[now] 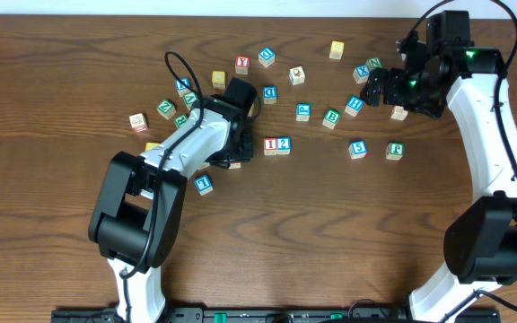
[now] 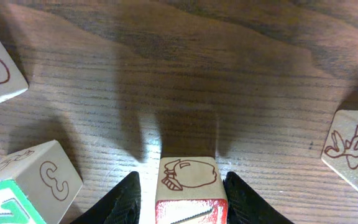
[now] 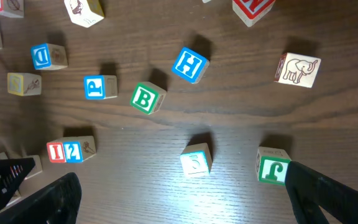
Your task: Spell out AI2
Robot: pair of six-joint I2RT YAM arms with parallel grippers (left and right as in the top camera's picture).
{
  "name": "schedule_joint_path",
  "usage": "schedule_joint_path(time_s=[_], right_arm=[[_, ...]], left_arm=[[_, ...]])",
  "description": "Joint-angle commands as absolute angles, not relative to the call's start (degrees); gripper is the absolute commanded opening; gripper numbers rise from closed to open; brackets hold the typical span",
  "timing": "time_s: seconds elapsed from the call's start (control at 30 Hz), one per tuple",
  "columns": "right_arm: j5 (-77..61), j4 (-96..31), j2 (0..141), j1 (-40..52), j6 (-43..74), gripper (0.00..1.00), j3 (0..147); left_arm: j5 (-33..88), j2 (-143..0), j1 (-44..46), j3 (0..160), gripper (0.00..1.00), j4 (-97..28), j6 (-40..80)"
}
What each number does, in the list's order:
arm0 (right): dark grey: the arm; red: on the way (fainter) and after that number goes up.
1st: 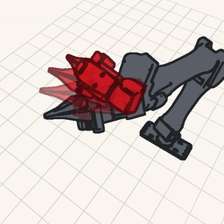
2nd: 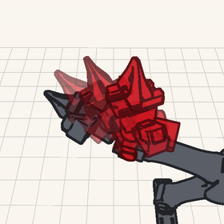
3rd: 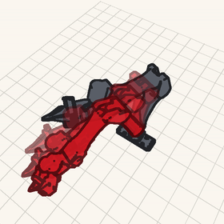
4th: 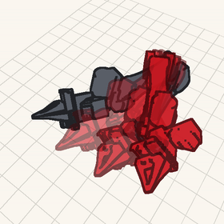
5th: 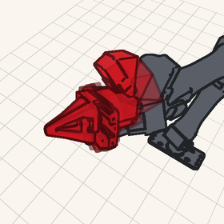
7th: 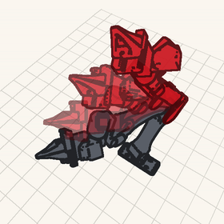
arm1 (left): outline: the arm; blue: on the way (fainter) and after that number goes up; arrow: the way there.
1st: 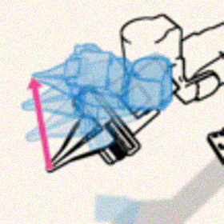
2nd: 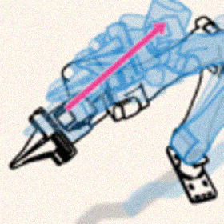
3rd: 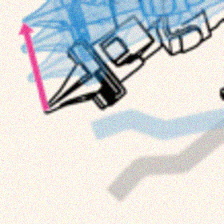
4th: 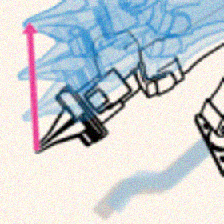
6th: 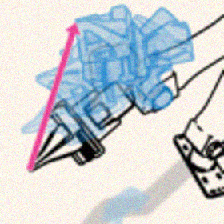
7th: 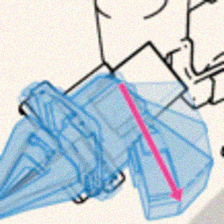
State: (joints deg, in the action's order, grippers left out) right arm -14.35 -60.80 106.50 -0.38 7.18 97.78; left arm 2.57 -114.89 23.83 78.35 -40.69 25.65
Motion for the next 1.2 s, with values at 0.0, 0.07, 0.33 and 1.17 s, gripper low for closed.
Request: schedule_joint_path(time_s=[0.0,0.07,0.33,1.17], right_arm=[[-14.50,-60.88,105.43,-0.01,6.76,0.99,98.45],[-14.50,-60.88,105.43,-0.01,6.79,0.99,98.45],[-14.50,-60.90,105.43,0.05,6.79,0.99,98.45],[-14.50,-60.90,105.43,0.01,6.79,0.99,98.45]], left_arm=[[0.32,-115.48,23.88,77.89,0.42,-40.18,25.50],[0.12,-115.48,23.88,77.89,0.41,-39.70,25.50],[0.16,-115.48,23.88,77.89,0.33,-40.05,25.52],[0.16,-115.48,26.20,77.89,0.32,-33.12,-5.74]])
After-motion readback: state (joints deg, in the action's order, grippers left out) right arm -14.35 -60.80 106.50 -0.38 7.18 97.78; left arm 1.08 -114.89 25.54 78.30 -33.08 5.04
